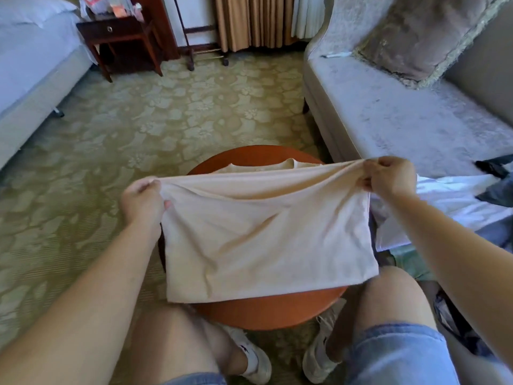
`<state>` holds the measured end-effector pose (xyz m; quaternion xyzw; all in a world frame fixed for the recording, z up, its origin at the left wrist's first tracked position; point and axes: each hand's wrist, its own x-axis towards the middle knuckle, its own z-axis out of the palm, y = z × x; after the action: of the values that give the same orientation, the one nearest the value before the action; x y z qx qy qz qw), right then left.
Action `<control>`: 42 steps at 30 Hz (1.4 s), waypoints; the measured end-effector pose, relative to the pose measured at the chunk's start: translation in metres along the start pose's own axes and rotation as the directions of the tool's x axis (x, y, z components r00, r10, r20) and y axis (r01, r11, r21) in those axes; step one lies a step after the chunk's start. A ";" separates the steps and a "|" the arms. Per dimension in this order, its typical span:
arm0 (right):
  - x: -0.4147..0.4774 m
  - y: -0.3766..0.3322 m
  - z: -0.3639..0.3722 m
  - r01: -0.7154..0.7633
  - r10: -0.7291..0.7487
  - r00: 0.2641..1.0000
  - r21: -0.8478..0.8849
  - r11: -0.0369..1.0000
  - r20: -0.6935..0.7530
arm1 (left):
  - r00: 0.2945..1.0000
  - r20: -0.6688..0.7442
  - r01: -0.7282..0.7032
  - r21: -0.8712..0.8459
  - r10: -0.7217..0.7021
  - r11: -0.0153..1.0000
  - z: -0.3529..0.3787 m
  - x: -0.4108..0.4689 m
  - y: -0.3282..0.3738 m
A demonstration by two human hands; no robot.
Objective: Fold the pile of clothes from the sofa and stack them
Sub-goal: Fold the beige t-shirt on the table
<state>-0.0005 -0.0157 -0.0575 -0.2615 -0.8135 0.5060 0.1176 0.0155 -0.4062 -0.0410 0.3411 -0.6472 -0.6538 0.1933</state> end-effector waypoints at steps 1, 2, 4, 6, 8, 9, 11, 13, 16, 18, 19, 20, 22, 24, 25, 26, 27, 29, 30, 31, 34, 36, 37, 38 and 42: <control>0.013 -0.005 0.010 0.005 -0.005 1.000 -0.021 1.000 -0.016 | 1.000 -0.003 -0.006 0.016 0.006 1.000 0.011 0.017 0.001; 0.026 -0.009 0.020 0.006 -0.007 1.000 -0.047 0.999 -0.029 | 1.000 -0.009 -0.006 0.042 0.007 0.999 0.021 0.033 0.002; 0.049 -0.018 0.040 0.003 -0.007 0.999 -0.106 0.994 -0.037 | 1.000 0.005 0.002 0.117 -0.002 0.993 0.039 0.068 0.001; 0.074 -0.024 0.059 -0.002 -0.003 0.999 -0.107 0.994 -0.045 | 0.997 0.074 0.013 0.233 -0.030 0.972 0.055 0.101 -0.003; 0.093 -0.027 0.077 0.005 -0.008 1.000 -0.105 0.994 -0.029 | 0.997 0.055 0.031 0.299 -0.049 0.954 0.069 0.124 -0.006; 0.099 -0.028 0.085 0.001 -0.003 1.000 -0.129 0.992 -0.023 | 0.999 0.027 0.033 0.324 -0.044 0.946 0.076 0.133 -0.009; 0.100 -0.023 0.099 -0.005 0.002 1.000 -0.207 0.978 -0.014 | 0.999 -0.040 -0.002 0.324 0.016 0.946 0.088 0.137 -0.020; 0.090 -0.010 0.110 0.022 -0.018 1.000 -0.326 0.945 0.015 | 0.991 -0.008 -0.120 0.416 0.135 0.901 0.097 0.121 -0.038; 0.059 0.016 0.125 0.235 -0.162 0.968 -0.468 0.852 0.191 | 0.930 0.232 -0.368 0.613 0.287 0.699 0.095 0.085 -0.073; 0.040 0.024 0.131 0.372 -0.247 0.924 -0.536 0.758 0.293 | 0.877 0.376 -0.481 0.686 0.300 0.546 0.087 0.071 -0.088; 0.032 0.027 0.135 0.418 -0.245 0.901 -0.567 0.710 0.358 | 0.859 0.435 -0.511 0.718 0.269 0.473 0.084 0.068 -0.095; 0.025 0.031 0.138 0.450 -0.211 0.879 -0.599 0.662 0.427 | 0.844 0.489 -0.536 0.742 0.220 0.403 0.081 0.066 -0.100; 0.018 0.040 0.140 0.471 -0.116 0.850 -0.643 0.604 0.513 | 0.821 0.564 -0.564 0.777 0.090 0.281 0.074 0.062 -0.109; 0.015 0.053 0.136 0.450 -0.055 0.854 -0.681 0.578 0.518 | 0.818 0.576 -0.567 0.804 0.004 0.180 0.065 0.061 -0.119; 0.015 0.059 0.133 0.444 -0.033 0.856 -0.701 0.559 0.516 | 0.821 0.570 -0.563 0.812 -0.008 0.153 0.060 0.060 -0.123; 0.015 0.064 0.129 0.444 -0.025 0.858 -0.717 0.537 0.512 | 0.826 0.564 -0.559 0.818 -0.004 0.137 0.056 0.061 -0.127; 0.016 0.067 0.126 0.447 -0.029 0.861 -0.730 0.517 0.507 | 0.830 0.558 -0.553 0.823 0.004 0.131 0.053 0.061 -0.129; 0.016 0.069 0.124 0.449 -0.053 0.869 -0.738 0.503 0.493 | 0.842 0.540 -0.536 0.832 0.015 0.142 0.052 0.062 -0.130; 0.017 0.068 0.124 0.452 -0.060 0.869 -0.738 0.501 0.491 | 0.846 0.533 -0.529 0.836 0.017 0.145 0.052 0.061 -0.129; 0.018 0.068 0.124 0.454 -0.059 0.867 -0.739 0.497 0.494 | 0.848 0.530 -0.526 0.838 0.016 0.142 0.053 0.061 -0.129; 0.023 0.065 0.123 0.461 -0.002 0.851 -0.745 0.482 0.526 | 0.845 0.535 -0.528 0.838 -0.016 0.136 0.055 0.063 -0.126; 0.027 0.061 0.124 0.449 0.052 0.841 -0.749 0.488 0.538 | 0.844 0.532 -0.520 0.842 -0.064 0.148 0.054 0.066 -0.119; 0.027 0.057 0.124 0.439 0.071 0.843 -0.757 0.484 0.534 | 0.843 0.532 -0.517 0.843 -0.085 0.148 0.053 0.066 -0.115; 0.027 0.051 0.125 0.433 0.072 0.850 -0.770 0.468 0.522 | 0.840 0.533 -0.519 0.844 -0.099 0.134 0.053 0.066 -0.111; 0.006 0.023 0.138 0.548 -0.130 0.827 -0.735 0.400 0.547 | 0.852 0.524 -0.521 0.850 -0.012 0.077 0.054 0.057 -0.092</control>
<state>-0.0616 -0.1096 -0.1419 0.0030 -0.9947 0.0278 -0.0994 -0.0442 -0.3989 -0.1460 0.1170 -0.9854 -0.0715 -0.1008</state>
